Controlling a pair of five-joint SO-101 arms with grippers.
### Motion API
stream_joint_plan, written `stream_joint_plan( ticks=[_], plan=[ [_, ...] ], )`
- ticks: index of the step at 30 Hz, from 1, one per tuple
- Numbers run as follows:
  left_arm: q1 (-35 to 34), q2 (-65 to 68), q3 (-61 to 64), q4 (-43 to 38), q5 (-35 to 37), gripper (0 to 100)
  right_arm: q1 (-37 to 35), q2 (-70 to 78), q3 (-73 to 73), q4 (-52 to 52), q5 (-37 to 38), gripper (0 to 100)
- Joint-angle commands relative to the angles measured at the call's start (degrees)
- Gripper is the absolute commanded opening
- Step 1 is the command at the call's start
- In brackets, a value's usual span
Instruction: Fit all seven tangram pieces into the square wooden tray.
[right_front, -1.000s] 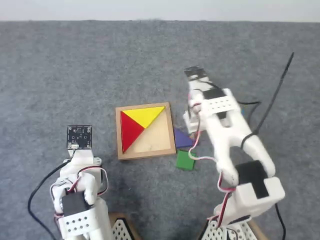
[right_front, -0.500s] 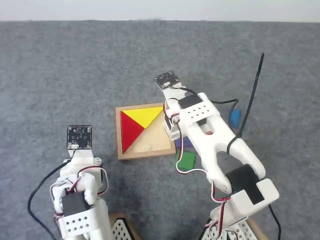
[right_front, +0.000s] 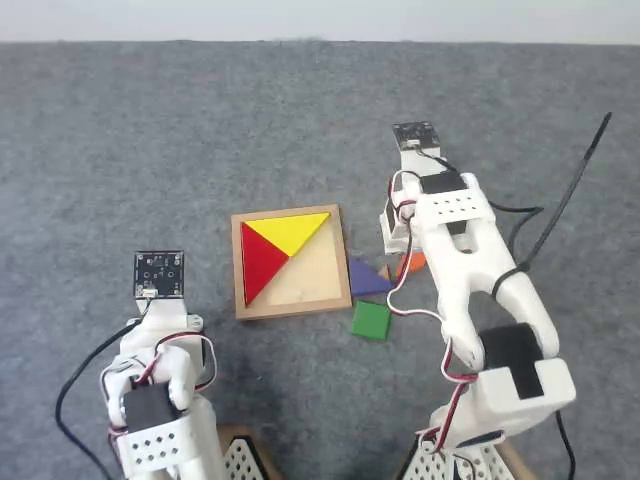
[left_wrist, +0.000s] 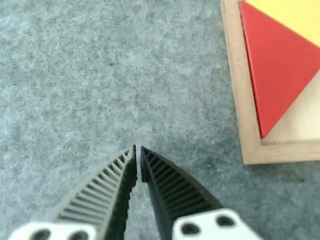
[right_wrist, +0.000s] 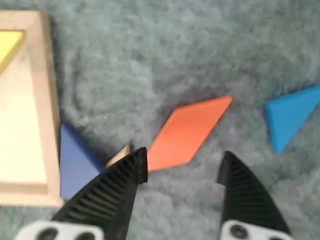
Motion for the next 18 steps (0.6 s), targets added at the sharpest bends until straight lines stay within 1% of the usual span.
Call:
stream_joint_plan(
  ticks=[1, 7, 13, 15, 18],
  plan=[
    [-0.2, -1.1, -0.5, 0.3, -0.5, 2, 0.7, 3.2, -2.7, -3.3, -0.6, 26.3],
    [-0.2, -1.1, -0.5, 0.3, -0.5, 2, 1.4, 10.6, -6.7, -3.4, -0.6, 26.3],
    [-0.2, -1.1, -0.5, 0.3, -0.5, 2, 1.5, 14.1, -9.2, -3.4, -0.6, 26.0],
    [-0.2, -1.1, -0.5, 0.3, -0.5, 2, 1.5, 14.3, -9.3, -3.4, -0.6, 21.7],
    [-0.2, -1.1, -0.5, 0.3, -0.5, 2, 1.3, 14.1, -9.3, -3.4, -0.5, 10.6]
  ],
)
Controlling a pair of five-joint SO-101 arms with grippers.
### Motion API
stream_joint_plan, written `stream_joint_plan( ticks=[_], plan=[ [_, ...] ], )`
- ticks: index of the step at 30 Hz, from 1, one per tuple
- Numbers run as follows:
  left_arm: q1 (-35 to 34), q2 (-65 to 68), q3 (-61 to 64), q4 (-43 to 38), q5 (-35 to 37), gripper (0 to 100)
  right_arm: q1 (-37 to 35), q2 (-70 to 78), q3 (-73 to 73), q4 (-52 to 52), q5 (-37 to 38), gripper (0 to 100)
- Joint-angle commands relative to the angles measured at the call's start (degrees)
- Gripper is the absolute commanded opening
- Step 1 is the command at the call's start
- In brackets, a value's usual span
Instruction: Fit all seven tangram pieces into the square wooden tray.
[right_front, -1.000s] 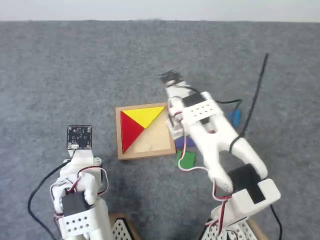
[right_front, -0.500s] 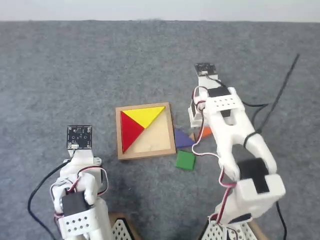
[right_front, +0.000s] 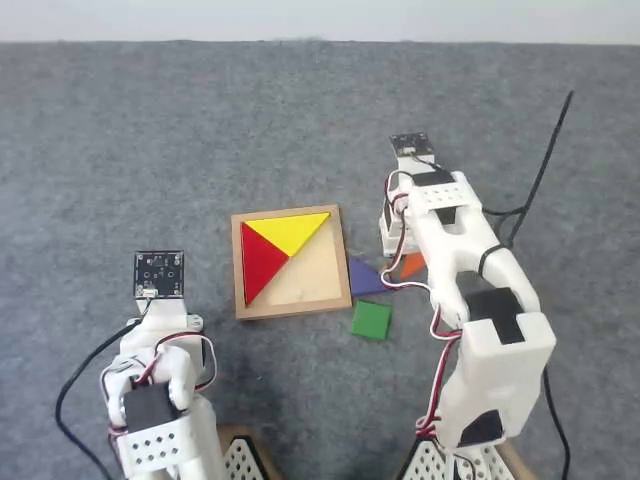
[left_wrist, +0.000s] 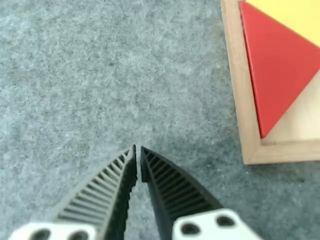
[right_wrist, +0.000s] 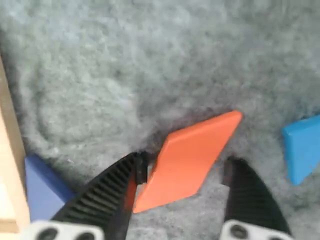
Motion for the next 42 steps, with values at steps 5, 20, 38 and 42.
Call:
stream_joint_plan(
  ticks=[5, 20, 38, 42],
  plan=[
    [-0.2, -1.1, -0.5, 0.3, -0.5, 2, -0.1, -0.7, -3.1, -0.7, -0.2, 4.4],
    [-0.2, -1.1, -0.5, 0.3, -0.5, 2, -14.5, 2.9, -31.4, 16.3, -1.9, 4.5],
    [-0.2, -1.1, -0.5, 0.3, -0.5, 2, -22.8, 17.3, -42.0, 19.1, -9.2, 8.7],
    [-0.2, -1.1, -0.5, 0.3, -0.5, 2, -22.8, 17.5, -42.0, 19.1, -9.4, 18.8]
  ],
)
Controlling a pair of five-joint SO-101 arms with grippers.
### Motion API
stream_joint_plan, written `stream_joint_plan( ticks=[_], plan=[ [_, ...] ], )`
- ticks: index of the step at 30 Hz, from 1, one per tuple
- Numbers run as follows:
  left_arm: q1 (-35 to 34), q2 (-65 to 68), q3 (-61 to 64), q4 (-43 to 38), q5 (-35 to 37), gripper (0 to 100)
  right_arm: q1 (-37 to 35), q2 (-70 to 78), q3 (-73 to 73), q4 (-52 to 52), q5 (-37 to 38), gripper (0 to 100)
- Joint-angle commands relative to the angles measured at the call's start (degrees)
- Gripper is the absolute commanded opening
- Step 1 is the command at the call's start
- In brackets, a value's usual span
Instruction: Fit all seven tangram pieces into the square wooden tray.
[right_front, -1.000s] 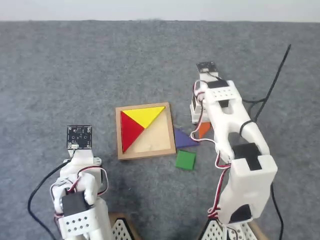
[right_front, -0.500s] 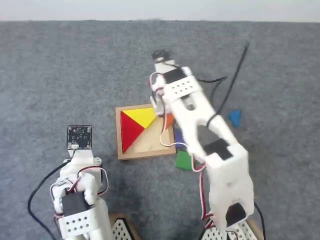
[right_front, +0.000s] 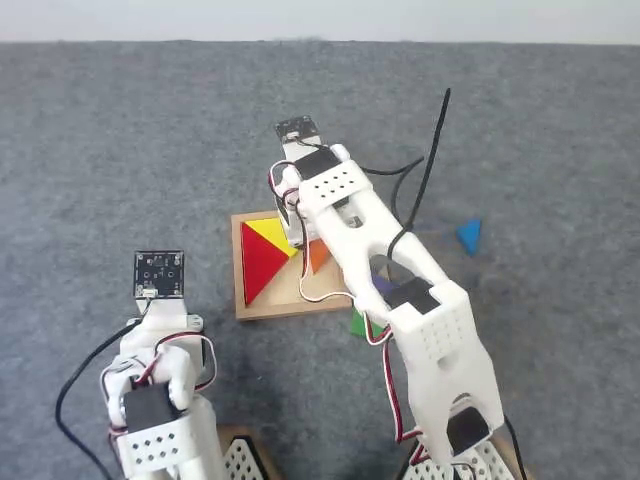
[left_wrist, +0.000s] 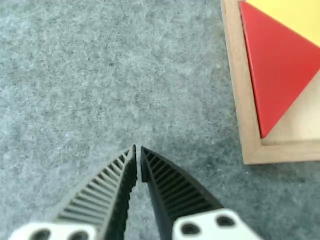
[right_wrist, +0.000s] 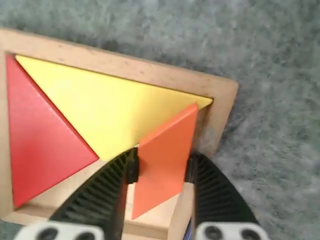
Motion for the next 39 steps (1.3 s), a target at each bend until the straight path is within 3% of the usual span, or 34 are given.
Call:
stream_joint_plan(
  ticks=[1, 13, 16, 23, 30, 35, 39],
  plan=[
    [-0.2, -1.1, -0.5, 0.3, -0.5, 2, -0.8, -0.9, -3.9, 0.6, -0.5, 20.6],
    [-0.2, -1.1, -0.5, 0.3, -0.5, 2, 0.8, -2.5, -4.3, 2.1, -1.7, 23.5],
    [-0.2, -1.1, -0.5, 0.3, -0.5, 2, 7.3, -6.6, -4.2, 8.0, 0.1, 23.5],
    [-0.2, -1.1, -0.5, 0.3, -0.5, 2, 30.8, -17.0, -3.8, 16.2, 10.9, 23.5],
    [-0.2, -1.1, -0.5, 0.3, -0.5, 2, 36.8, -26.5, -1.5, 21.3, 19.2, 23.6],
    [-0.2, -1.1, -0.5, 0.3, -0.5, 2, 36.4, -32.3, 11.2, 21.0, 19.7, 23.5],
    [-0.2, -1.1, -0.5, 0.3, -0.5, 2, 36.4, -46.4, 30.9, 8.7, 21.2, 23.5]
  ],
)
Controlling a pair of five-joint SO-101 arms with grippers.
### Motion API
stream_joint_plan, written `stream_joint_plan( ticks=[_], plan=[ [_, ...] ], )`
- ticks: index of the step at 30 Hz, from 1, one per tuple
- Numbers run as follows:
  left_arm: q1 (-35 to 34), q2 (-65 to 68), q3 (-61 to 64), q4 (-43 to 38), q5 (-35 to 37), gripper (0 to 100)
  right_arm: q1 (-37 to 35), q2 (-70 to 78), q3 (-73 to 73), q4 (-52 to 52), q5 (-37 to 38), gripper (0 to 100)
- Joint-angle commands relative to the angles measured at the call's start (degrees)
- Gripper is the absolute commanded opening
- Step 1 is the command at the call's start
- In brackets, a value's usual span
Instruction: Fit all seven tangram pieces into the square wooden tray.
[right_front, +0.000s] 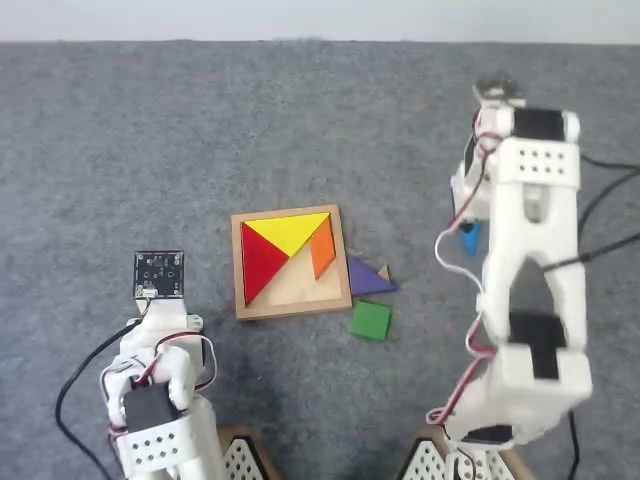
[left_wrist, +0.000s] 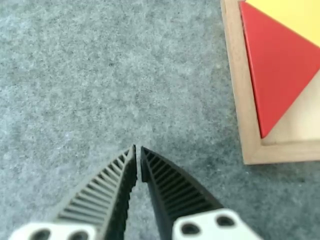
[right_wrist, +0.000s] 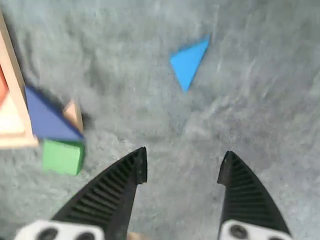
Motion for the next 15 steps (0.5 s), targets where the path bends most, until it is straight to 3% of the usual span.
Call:
stream_joint_plan(
  ticks=[1, 7, 15],
  plan=[
    [-0.2, -1.1, -0.5, 0.3, -0.5, 2, 0.2, -18.9, 21.9, -13.4, 2.0, 23.5],
    [-0.2, -1.1, -0.5, 0.3, -0.5, 2, -6.4, -30.7, 45.0, -25.3, 1.6, 23.5],
    [-0.2, -1.1, -0.5, 0.3, -0.5, 2, -11.1, -31.3, 47.5, -28.3, -3.4, 23.5]
  ],
)
